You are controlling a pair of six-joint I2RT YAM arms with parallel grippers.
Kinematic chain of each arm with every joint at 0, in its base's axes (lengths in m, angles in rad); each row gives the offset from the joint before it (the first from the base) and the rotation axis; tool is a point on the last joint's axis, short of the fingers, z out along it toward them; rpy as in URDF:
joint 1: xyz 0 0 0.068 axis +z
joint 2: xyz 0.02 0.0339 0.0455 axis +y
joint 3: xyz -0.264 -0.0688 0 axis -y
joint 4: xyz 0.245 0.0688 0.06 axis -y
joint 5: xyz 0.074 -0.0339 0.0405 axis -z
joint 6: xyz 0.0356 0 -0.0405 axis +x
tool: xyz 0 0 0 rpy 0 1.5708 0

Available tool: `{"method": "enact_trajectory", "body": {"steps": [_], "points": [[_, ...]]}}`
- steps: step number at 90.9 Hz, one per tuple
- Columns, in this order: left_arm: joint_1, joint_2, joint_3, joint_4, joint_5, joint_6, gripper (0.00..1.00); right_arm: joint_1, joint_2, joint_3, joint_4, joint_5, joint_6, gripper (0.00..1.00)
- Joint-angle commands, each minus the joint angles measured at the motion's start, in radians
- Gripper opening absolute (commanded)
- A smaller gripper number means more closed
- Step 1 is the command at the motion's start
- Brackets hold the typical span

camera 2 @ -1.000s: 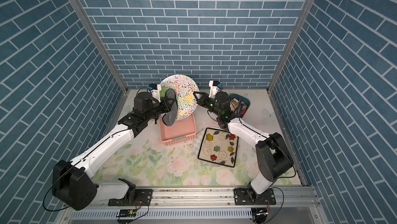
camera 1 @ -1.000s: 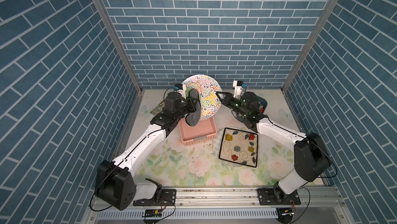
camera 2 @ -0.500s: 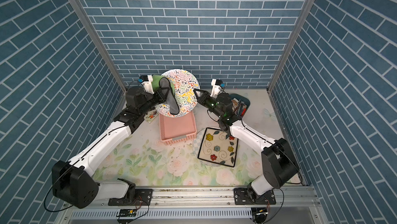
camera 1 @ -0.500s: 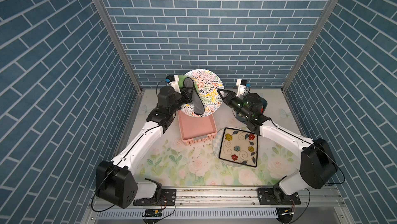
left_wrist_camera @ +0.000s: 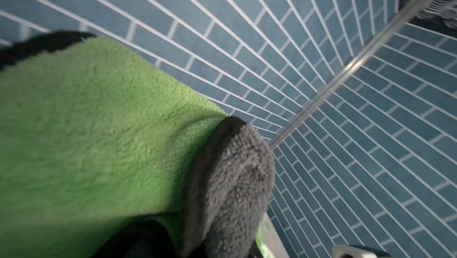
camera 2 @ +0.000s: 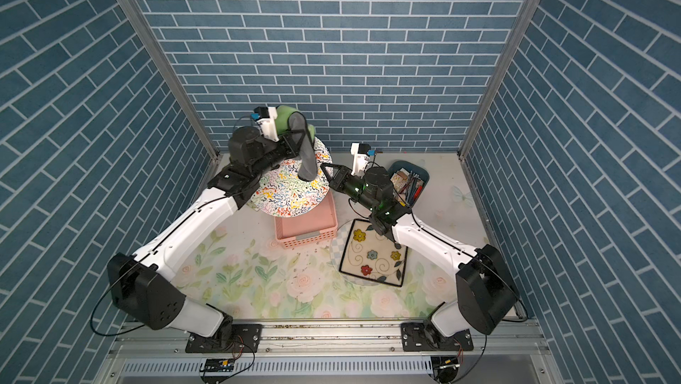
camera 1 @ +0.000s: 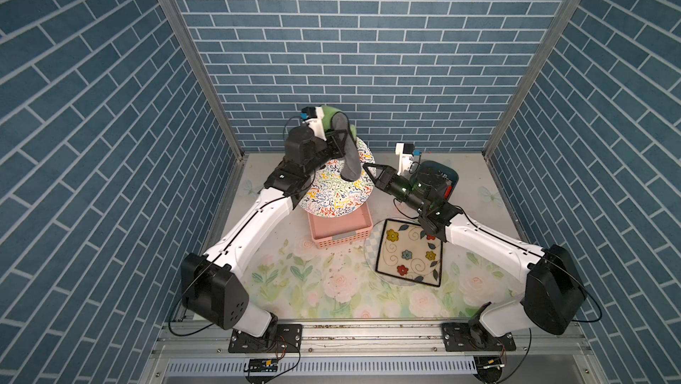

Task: Wipe the wet plate dry
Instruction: Wipe the plate with towel.

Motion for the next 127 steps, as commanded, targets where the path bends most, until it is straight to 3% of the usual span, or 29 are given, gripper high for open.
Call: {"method": "enact_trajectory", "body": {"steps": [1,12,19,29,40,51,62,68,79,86,96,109,116,127], "points": [[-0.043,0.061,-0.069,-0.127,0.018,0.031,0.0,0.019,-0.14,0.032,0.268,-0.131,-0.064,0.0],[0.121,-0.054,-0.205,-0.054,0.009,-0.076,0.0,-0.055,-0.214,-0.036,0.304,-0.124,-0.009,0.0],[0.157,-0.099,-0.25,-0.08,-0.036,-0.029,0.0,-0.068,-0.243,-0.043,0.281,-0.124,-0.01,0.0],[0.068,-0.07,-0.257,-0.114,0.036,0.044,0.0,-0.052,-0.227,-0.031,0.292,-0.126,-0.014,0.0],[-0.102,-0.033,-0.258,-0.135,0.009,0.101,0.0,-0.064,-0.2,0.0,0.323,-0.123,-0.001,0.0],[-0.042,-0.102,-0.318,-0.123,-0.041,0.075,0.0,-0.142,-0.231,0.004,0.32,-0.106,0.025,0.0],[0.069,-0.167,-0.361,-0.096,0.015,0.068,0.0,-0.2,-0.269,-0.001,0.288,-0.106,0.042,0.0],[0.037,-0.15,-0.35,-0.083,0.084,0.096,0.0,-0.193,-0.263,0.003,0.285,-0.116,0.038,0.0],[-0.101,-0.076,-0.338,-0.041,0.165,0.116,0.0,-0.17,-0.231,-0.005,0.343,-0.123,0.066,0.0],[-0.102,-0.076,-0.357,0.002,0.17,0.079,0.0,-0.18,-0.237,-0.009,0.356,-0.115,0.074,0.0],[0.052,-0.173,-0.428,0.146,0.263,-0.067,0.0,-0.257,-0.272,-0.008,0.351,-0.122,0.11,0.0],[0.305,-0.29,-0.542,0.562,0.484,-0.469,0.0,-0.377,-0.32,-0.022,0.411,-0.162,0.204,0.0],[0.344,-0.293,-0.529,0.778,0.548,-0.677,0.0,-0.398,-0.336,-0.03,0.44,-0.163,0.227,0.0],[0.323,-0.243,-0.478,1.171,0.571,-1.014,0.0,-0.4,-0.319,-0.025,0.494,-0.18,0.274,0.0]]}}
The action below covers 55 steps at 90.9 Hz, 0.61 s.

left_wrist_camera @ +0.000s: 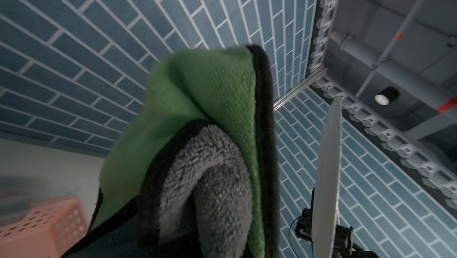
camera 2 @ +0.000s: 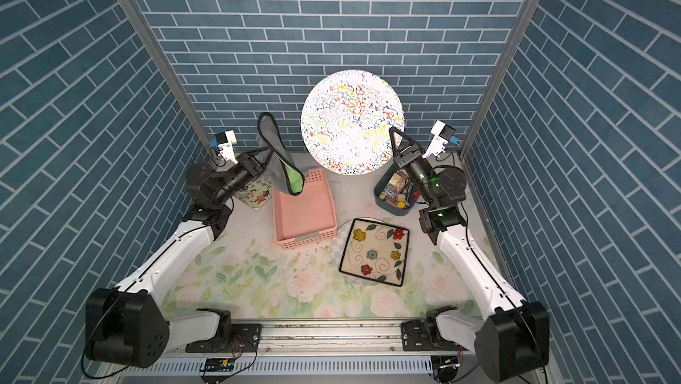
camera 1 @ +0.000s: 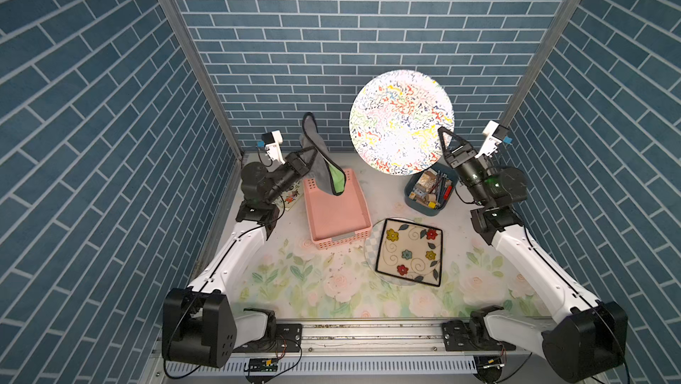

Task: Wipe the wet plate dry
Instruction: Wipe the plate with towel.

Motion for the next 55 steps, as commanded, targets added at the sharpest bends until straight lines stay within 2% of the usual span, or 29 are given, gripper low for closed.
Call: {"method": "enact_trajectory", "body": {"steps": [1,10,19,31,55], "points": [[-0.031,0.024,0.054,0.542,0.112,-0.444,0.0,0.008,-0.015,0.049,0.239,-0.068,0.16,0.0],[-0.068,0.097,0.127,0.79,0.063,-0.661,0.0,0.012,0.027,0.051,0.301,-0.093,0.22,0.0],[-0.117,0.156,0.195,0.923,0.009,-0.772,0.0,0.027,0.072,0.066,0.355,-0.128,0.259,0.0],[-0.194,0.208,0.267,0.939,-0.021,-0.793,0.0,0.08,0.121,0.085,0.392,-0.159,0.268,0.0],[-0.327,0.285,0.31,0.979,-0.07,-0.79,0.0,0.266,0.288,0.132,0.442,-0.163,0.275,0.0]]}}
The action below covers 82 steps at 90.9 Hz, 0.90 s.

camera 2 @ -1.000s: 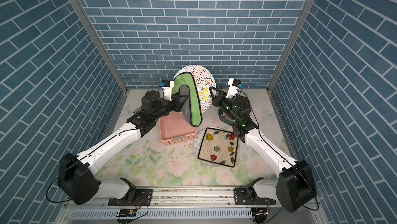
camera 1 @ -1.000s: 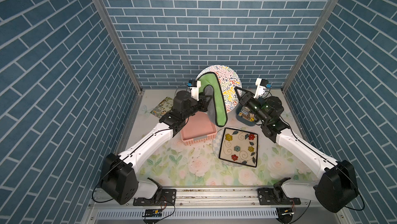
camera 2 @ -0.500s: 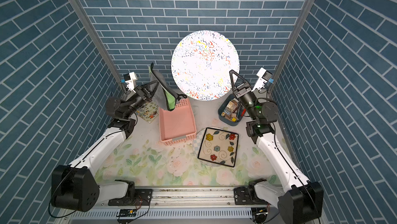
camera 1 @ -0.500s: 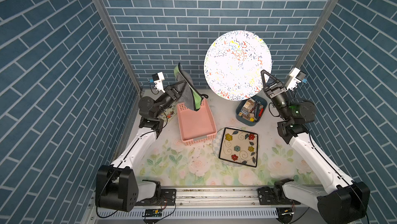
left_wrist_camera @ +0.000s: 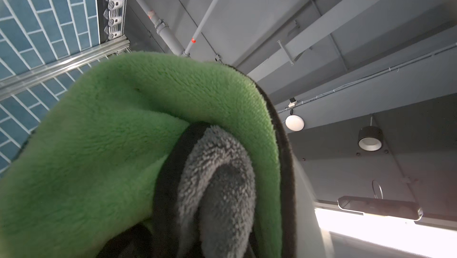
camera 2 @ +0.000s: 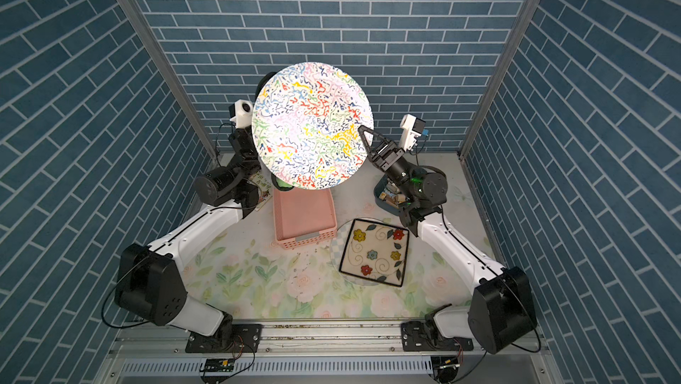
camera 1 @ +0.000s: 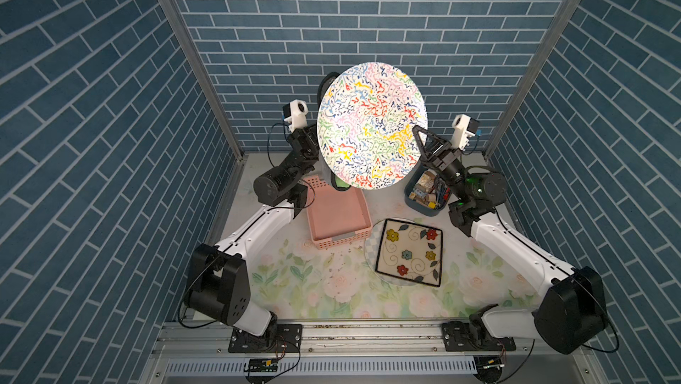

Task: Wipe the wet plate dry
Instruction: Wipe the plate with towel.

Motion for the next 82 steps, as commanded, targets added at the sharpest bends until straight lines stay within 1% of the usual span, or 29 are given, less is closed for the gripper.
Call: {"method": "enact_trajectory", "body": {"steps": [1,6,10,17,25,31,36,43,49,56,59,64,72,77,82], "points": [[-0.078,0.02,0.035,0.161,-0.017,-0.022,0.0,0.054,0.075,0.068,0.096,-0.024,0.01,0.0],[-0.131,0.035,0.037,0.172,-0.025,-0.017,0.0,0.055,0.119,0.125,0.101,-0.027,0.019,0.0],[-0.174,0.045,0.035,0.181,-0.03,-0.01,0.0,0.047,0.149,0.2,0.084,-0.033,0.016,0.0],[-0.212,0.051,0.017,0.2,-0.041,-0.007,0.0,0.0,0.189,0.311,0.037,-0.031,0.015,0.0],[-0.19,0.027,-0.002,0.225,-0.065,-0.015,0.0,-0.08,0.181,0.34,0.024,-0.007,0.032,0.0],[-0.145,0.001,0.01,0.215,-0.064,-0.02,0.0,-0.126,0.143,0.298,0.026,-0.006,0.035,0.0],[-0.103,-0.018,0.031,0.2,-0.069,-0.02,0.0,-0.141,0.099,0.237,0.026,-0.015,0.013,0.0],[-0.054,-0.026,0.074,0.182,-0.089,-0.021,0.0,-0.119,0.041,0.144,0.024,-0.042,-0.027,0.0],[-0.037,-0.009,0.121,0.178,-0.111,-0.025,0.0,-0.065,0.011,0.071,0.049,-0.052,-0.057,0.0],[-0.047,0.029,0.174,0.18,-0.123,-0.032,0.0,0.03,0.013,0.023,0.073,-0.052,-0.088,0.0],[-0.061,0.04,0.185,0.181,-0.125,-0.031,0.0,0.072,0.026,0.019,0.087,-0.049,-0.094,0.0],[-0.097,0.063,0.194,0.187,-0.125,-0.023,0.0,0.11,0.057,0.035,0.11,-0.04,-0.095,0.0],[-0.175,0.089,0.187,0.19,-0.124,0.002,0.0,0.104,0.096,0.111,0.094,-0.03,-0.094,0.0],[-0.209,0.096,0.171,0.195,-0.122,0.013,0.0,0.067,0.11,0.187,0.049,-0.026,-0.102,0.0],[-0.214,0.088,0.137,0.214,-0.129,0.011,0.0,0.017,0.108,0.225,0.015,-0.013,-0.109,0.0]]}}
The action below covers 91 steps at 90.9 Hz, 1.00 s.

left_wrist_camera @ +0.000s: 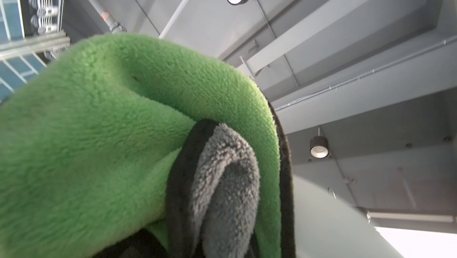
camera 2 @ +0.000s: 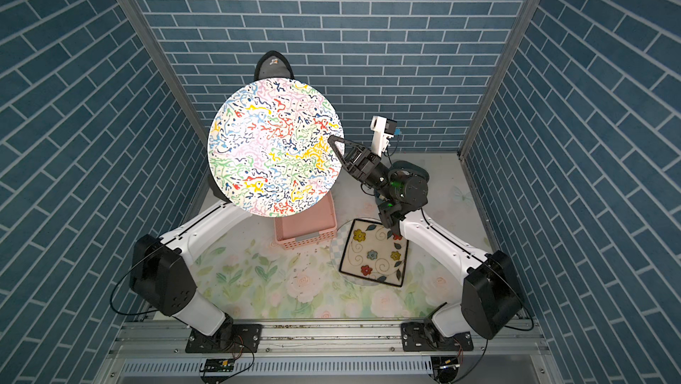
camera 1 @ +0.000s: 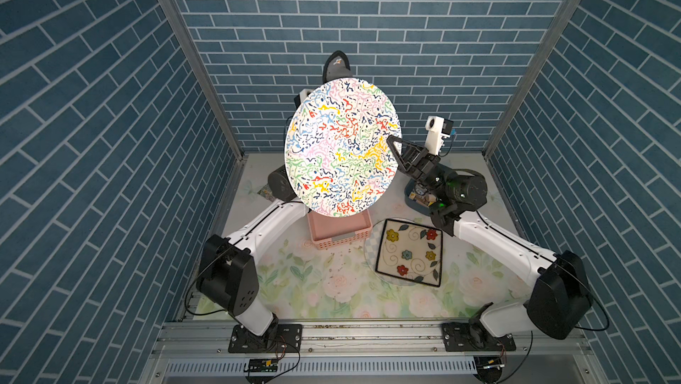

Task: Wipe the wet plate dry
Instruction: Wipe the plate with towel.

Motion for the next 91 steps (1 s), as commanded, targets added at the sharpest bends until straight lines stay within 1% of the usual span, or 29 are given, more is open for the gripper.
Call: {"method": "enact_trajectory", "body": {"steps": [1,8,14,18,25,32,38,47,52,59,65,72,76,78,81,83,87,91], "points": [[-0.057,-0.008,-0.043,0.205,0.041,0.019,0.0,-0.093,0.019,0.106,-0.095,0.064,-0.066,0.0],[-0.016,-0.041,-0.084,0.224,0.015,0.002,0.0,-0.158,-0.025,0.063,-0.117,0.099,-0.063,0.0],[0.033,-0.068,-0.095,0.223,0.004,-0.013,0.0,-0.177,-0.075,-0.026,-0.122,0.1,-0.083,0.0],[0.063,-0.074,-0.089,0.221,-0.006,-0.024,0.01,-0.162,-0.107,-0.078,-0.135,0.087,-0.115,0.0],[0.094,-0.063,-0.046,0.215,-0.011,-0.045,0.01,-0.105,-0.152,-0.154,-0.181,0.069,-0.181,0.0],[0.091,-0.031,0.012,0.212,-0.002,-0.058,0.01,-0.026,-0.161,-0.191,-0.203,0.067,-0.219,0.0],[0.069,-0.013,0.039,0.21,0.001,-0.058,0.01,0.016,-0.136,-0.192,-0.184,0.07,-0.216,0.0],[0.026,-0.011,0.034,0.216,0.014,-0.036,0.01,0.026,-0.076,-0.148,-0.126,0.089,-0.18,0.0],[-0.007,-0.03,0.0,0.199,0.037,-0.003,0.01,0.016,-0.029,-0.077,-0.108,0.08,-0.166,0.0],[-0.044,-0.086,-0.095,0.146,0.096,0.088,0.02,-0.018,0.032,0.055,-0.108,0.067,-0.147,0.0],[-0.059,-0.178,-0.218,0.053,0.121,0.185,0.01,-0.074,0.065,0.119,-0.087,0.084,-0.104,0.0],[-0.047,-0.308,-0.382,-0.069,0.128,0.316,0.01,-0.154,0.079,0.137,-0.047,0.124,-0.033,0.0],[-0.032,-0.389,-0.446,-0.19,0.128,0.413,0.02,-0.201,0.077,0.121,-0.009,0.145,0.003,0.0],[-0.025,-0.426,-0.47,-0.26,0.123,0.467,0.01,-0.22,0.075,0.111,0.004,0.154,0.02,0.0],[-0.016,-0.499,-0.489,-0.422,0.107,0.567,0.01,-0.24,0.067,0.091,0.019,0.168,0.032,0.0],[-0.014,-0.544,-0.492,-0.569,0.076,0.647,0.01,-0.253,0.055,0.074,0.021,0.175,0.035,0.0],[-0.012,-0.625,-0.466,-0.873,-0.023,0.839,0.01,-0.269,0.027,0.042,-0.001,0.194,0.021,0.0],[-0.016,-0.68,-0.414,-1.139,-0.128,0.992,0.02,-0.272,-0.006,0.006,-0.048,0.212,-0.017,0.0]]}}
